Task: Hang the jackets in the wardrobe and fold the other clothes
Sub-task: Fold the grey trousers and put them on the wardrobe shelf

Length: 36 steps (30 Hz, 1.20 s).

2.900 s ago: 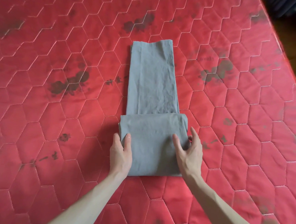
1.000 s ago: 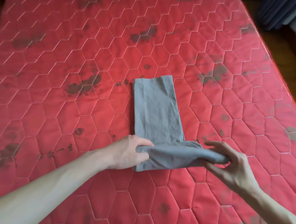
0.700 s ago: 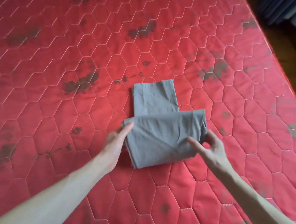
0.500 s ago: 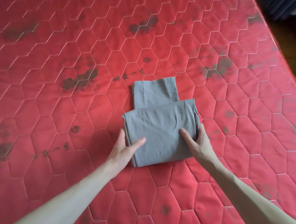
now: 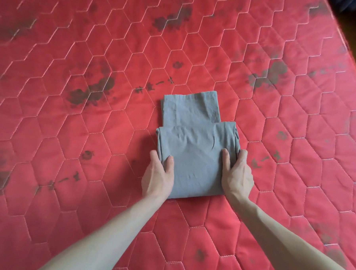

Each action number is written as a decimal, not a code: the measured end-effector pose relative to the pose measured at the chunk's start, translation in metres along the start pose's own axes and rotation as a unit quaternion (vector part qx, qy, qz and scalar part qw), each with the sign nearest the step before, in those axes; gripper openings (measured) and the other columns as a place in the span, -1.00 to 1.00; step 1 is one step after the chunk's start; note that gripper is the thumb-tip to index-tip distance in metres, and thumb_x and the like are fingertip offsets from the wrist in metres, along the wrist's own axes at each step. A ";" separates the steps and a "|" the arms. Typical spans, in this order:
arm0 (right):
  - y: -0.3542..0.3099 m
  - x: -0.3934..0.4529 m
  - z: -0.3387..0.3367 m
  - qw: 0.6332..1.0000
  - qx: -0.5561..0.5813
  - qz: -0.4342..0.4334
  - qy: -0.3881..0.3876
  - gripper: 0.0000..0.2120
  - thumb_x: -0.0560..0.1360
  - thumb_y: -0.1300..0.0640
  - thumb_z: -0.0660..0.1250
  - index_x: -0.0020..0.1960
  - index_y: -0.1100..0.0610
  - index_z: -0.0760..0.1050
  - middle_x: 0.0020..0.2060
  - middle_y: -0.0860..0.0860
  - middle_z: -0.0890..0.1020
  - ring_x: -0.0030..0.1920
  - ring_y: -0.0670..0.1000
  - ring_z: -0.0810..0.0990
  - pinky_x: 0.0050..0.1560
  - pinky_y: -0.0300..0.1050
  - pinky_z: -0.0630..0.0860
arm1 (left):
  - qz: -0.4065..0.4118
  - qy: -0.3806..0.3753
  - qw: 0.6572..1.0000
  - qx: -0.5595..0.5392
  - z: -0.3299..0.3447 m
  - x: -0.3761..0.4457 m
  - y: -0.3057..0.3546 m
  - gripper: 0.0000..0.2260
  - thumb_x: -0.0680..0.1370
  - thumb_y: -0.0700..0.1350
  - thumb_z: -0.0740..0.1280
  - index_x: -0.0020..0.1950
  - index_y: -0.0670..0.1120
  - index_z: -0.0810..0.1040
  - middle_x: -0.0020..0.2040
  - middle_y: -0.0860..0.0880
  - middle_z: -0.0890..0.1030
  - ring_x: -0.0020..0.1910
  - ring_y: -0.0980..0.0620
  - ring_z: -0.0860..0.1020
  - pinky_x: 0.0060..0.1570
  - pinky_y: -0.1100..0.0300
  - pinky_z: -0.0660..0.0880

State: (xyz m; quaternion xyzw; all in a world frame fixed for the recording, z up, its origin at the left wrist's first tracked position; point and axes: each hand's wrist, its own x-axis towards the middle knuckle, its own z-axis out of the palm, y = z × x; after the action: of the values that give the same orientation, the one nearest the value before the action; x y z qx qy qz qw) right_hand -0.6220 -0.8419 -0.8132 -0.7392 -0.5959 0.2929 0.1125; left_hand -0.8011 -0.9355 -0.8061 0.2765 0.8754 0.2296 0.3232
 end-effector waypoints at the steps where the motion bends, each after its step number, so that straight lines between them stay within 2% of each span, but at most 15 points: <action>1: -0.001 -0.002 0.001 1.000 -0.001 0.017 0.005 -0.64 0.69 -0.22 0.14 0.14 0.09 0.27 -0.17 0.04 0.51 -0.02 0.30 0.61 -0.11 0.05 0.33 | -0.009 0.036 0.999 0.035 0.005 -0.007 0.001 -0.71 0.69 0.14 0.15 0.02 -0.06 0.23 -0.04 -0.21 0.63 0.01 -0.31 0.59 -0.12 -0.07 0.47; 7: 0.004 -0.004 0.016 0.998 -0.028 0.006 0.047 -0.67 0.68 -0.20 0.13 0.10 0.08 0.30 -0.12 0.08 0.54 0.02 0.28 0.55 -0.09 0.11 0.37 | 0.060 0.098 0.981 0.158 0.017 -0.014 -0.008 -0.74 0.71 0.10 0.16 -0.02 -0.05 0.24 -0.24 -0.17 0.61 -0.17 -0.26 0.63 -0.27 -0.07 0.48; 9: 0.007 -0.001 0.025 0.993 -0.079 -0.034 0.087 -0.59 0.67 -0.13 0.19 0.34 0.15 0.39 0.10 0.16 0.56 0.16 0.29 0.50 0.09 0.19 0.41 | 0.067 0.054 0.973 0.216 0.016 -0.005 -0.004 -0.73 0.69 0.09 0.24 0.00 -0.08 0.31 -0.32 -0.12 0.63 -0.34 -0.20 0.65 -0.43 0.00 0.45; 11: 0.010 0.002 0.029 0.984 -0.100 -0.078 0.126 -0.46 0.68 -0.04 0.23 0.58 0.13 0.26 0.38 0.17 0.48 0.37 0.24 0.43 0.31 0.19 0.39 | 0.059 0.013 0.962 0.266 0.016 0.000 -0.002 -0.71 0.61 0.06 0.40 -0.02 -0.12 0.40 -0.44 -0.08 0.59 -0.52 -0.15 0.59 -0.55 0.10 0.39; 13: 0.012 0.006 0.025 0.971 -0.131 -0.150 0.128 -0.42 0.70 0.04 0.17 0.67 0.13 0.12 0.58 0.17 0.30 0.58 0.18 0.27 0.53 0.14 0.26 | 0.056 0.007 0.954 0.293 0.013 0.004 -0.001 -0.70 0.55 0.05 0.48 -0.02 -0.15 0.50 -0.51 -0.08 0.56 -0.59 -0.13 0.55 -0.58 0.16 0.36; 16: 0.021 0.007 0.016 0.935 -0.177 -0.297 0.076 -0.42 0.71 -0.02 0.06 0.67 0.17 0.12 0.66 0.14 0.15 0.67 0.13 0.07 0.65 0.14 0.06 | 0.066 -0.015 0.954 0.293 0.005 0.001 0.002 -0.66 0.68 0.11 0.24 0.21 -0.17 0.43 -0.28 -0.14 0.68 -0.33 -0.18 0.68 -0.39 0.06 0.44; 17: 0.025 0.006 0.014 0.926 -0.176 -0.330 0.048 -0.40 0.71 -0.08 0.06 0.67 0.17 0.14 0.66 0.13 0.14 0.67 0.11 0.06 0.65 0.15 0.07 | 0.038 0.000 0.963 0.265 0.007 -0.001 0.002 -0.66 0.72 0.11 0.13 0.28 -0.15 0.36 -0.13 -0.15 0.70 -0.19 -0.19 0.69 -0.28 0.02 0.46; 19: 0.032 0.006 0.014 0.927 -0.161 -0.340 -0.003 -0.34 0.68 -0.18 0.08 0.68 0.14 0.12 0.67 0.14 0.12 0.68 0.09 0.06 0.64 0.14 0.11 | 0.051 0.054 0.971 0.226 0.011 -0.009 -0.006 -0.60 0.71 0.05 0.15 0.46 -0.16 0.28 0.13 -0.17 0.62 0.05 -0.21 0.62 -0.06 -0.07 0.52; 21: 0.034 0.008 0.017 0.937 -0.150 -0.314 -0.026 -0.29 0.66 -0.22 0.08 0.70 0.09 0.05 0.67 0.17 0.08 0.68 0.11 0.04 0.64 0.12 0.11 | 0.162 0.118 0.945 0.259 0.014 -0.017 -0.021 -0.48 0.69 -0.05 0.22 0.62 -0.18 0.24 0.39 -0.22 0.48 0.35 -0.22 0.48 0.26 -0.12 0.51; 23: 0.033 0.010 0.019 0.940 -0.149 -0.304 -0.032 -0.27 0.65 -0.23 0.08 0.70 0.06 0.00 0.67 0.18 0.06 0.68 0.13 0.04 0.64 0.11 0.11 | 0.303 0.097 0.903 0.288 0.016 -0.022 -0.037 -0.44 0.69 -0.05 0.20 0.67 -0.16 0.19 0.60 -0.24 0.29 0.60 -0.22 0.26 0.50 -0.17 0.33; 25: 0.034 0.012 0.019 0.939 -0.146 -0.310 -0.036 -0.27 0.65 -0.24 0.08 0.70 0.05 -0.01 0.67 0.17 0.05 0.68 0.12 0.02 0.64 0.13 0.10 | 0.385 0.038 0.874 0.295 0.013 -0.025 -0.045 -0.35 0.67 0.12 0.19 0.67 -0.18 0.17 0.66 -0.23 0.16 0.67 -0.19 0.10 0.59 -0.18 0.19; 28: 0.035 0.010 0.016 0.935 -0.155 -0.317 -0.027 -0.25 0.65 -0.27 0.08 0.70 0.06 0.00 0.68 0.15 0.01 0.69 0.12 -0.06 0.65 0.16 0.04 | 0.405 -0.030 0.845 0.349 0.007 -0.025 -0.050 -0.13 0.60 0.32 0.21 0.68 -0.24 0.06 0.68 -0.28 0.01 0.68 -0.22 -0.01 0.61 -0.17 0.11; 31: 0.040 0.006 0.009 0.907 -0.176 -0.383 -0.019 -0.18 0.63 -0.31 0.11 0.68 0.19 0.07 0.67 0.20 0.02 0.68 0.20 -0.06 0.64 0.23 0.02 | 0.409 -0.056 0.816 0.405 0.003 -0.019 -0.048 -0.04 0.52 0.26 0.31 0.67 -0.30 -0.01 0.65 -0.38 -0.06 0.67 -0.32 -0.07 0.60 -0.22 0.12; 34: 0.052 0.005 -0.004 0.858 -0.167 -0.480 -0.080 -0.05 0.56 -0.39 0.23 0.66 0.25 0.09 0.67 0.21 0.05 0.67 0.26 -0.03 0.59 0.32 0.14 | 0.398 -0.091 0.781 0.473 0.000 -0.018 -0.037 -0.03 0.52 0.16 0.35 0.65 -0.34 -0.10 0.62 -0.46 -0.10 0.64 -0.40 -0.09 0.60 -0.26 0.04; 36: 0.058 0.010 -0.017 0.824 -0.185 -0.525 -0.107 0.02 0.49 -0.41 0.34 0.66 0.23 0.12 0.66 0.21 0.10 0.66 0.28 0.01 0.58 0.31 0.20 | 0.377 -0.110 0.784 0.481 0.003 -0.020 -0.028 -0.08 0.55 0.10 0.35 0.65 -0.32 -0.10 0.61 -0.48 -0.07 0.63 -0.43 -0.04 0.58 -0.27 0.06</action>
State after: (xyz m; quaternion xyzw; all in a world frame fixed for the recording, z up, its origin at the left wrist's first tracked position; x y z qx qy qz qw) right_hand -0.5635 -0.8448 -0.8324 -0.2860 -0.9451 0.1514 0.0461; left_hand -0.7955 -0.9678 -0.8157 0.7273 0.6570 -0.1494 0.1305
